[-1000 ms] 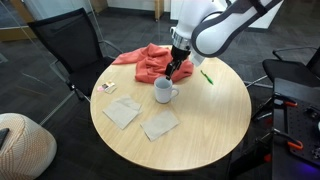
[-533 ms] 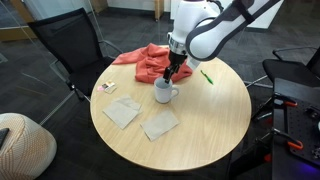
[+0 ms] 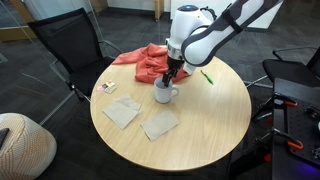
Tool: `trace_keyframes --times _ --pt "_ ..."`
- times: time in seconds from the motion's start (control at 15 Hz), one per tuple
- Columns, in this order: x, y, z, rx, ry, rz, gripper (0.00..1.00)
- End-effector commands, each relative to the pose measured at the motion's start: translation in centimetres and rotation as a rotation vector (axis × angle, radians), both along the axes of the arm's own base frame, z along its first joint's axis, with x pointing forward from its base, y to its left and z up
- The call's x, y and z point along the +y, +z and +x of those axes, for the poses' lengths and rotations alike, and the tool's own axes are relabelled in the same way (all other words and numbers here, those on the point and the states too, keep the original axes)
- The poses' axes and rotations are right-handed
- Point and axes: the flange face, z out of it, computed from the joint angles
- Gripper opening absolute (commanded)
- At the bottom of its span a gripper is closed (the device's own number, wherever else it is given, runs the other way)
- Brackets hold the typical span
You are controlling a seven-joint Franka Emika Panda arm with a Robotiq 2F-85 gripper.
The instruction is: Put the pen on the table and move the mug to the right
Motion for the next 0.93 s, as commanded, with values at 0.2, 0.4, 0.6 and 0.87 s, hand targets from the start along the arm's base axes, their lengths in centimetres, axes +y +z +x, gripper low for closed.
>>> trace_keyframes --times 0.2,0.4,0.6,0.87 --pt "0.15 -0.74 1.01 0.02 -0.03 0.001 0.36" --pt "0.28 -0.77 1.26 0.019 -0.027 0.0 0.13" --pt "0.58 -0.55 1.59 0.017 -0.022 0.004 0.0" --pt "0.64 0.03 1.37 0.035 -0.026 0.002 0.03"
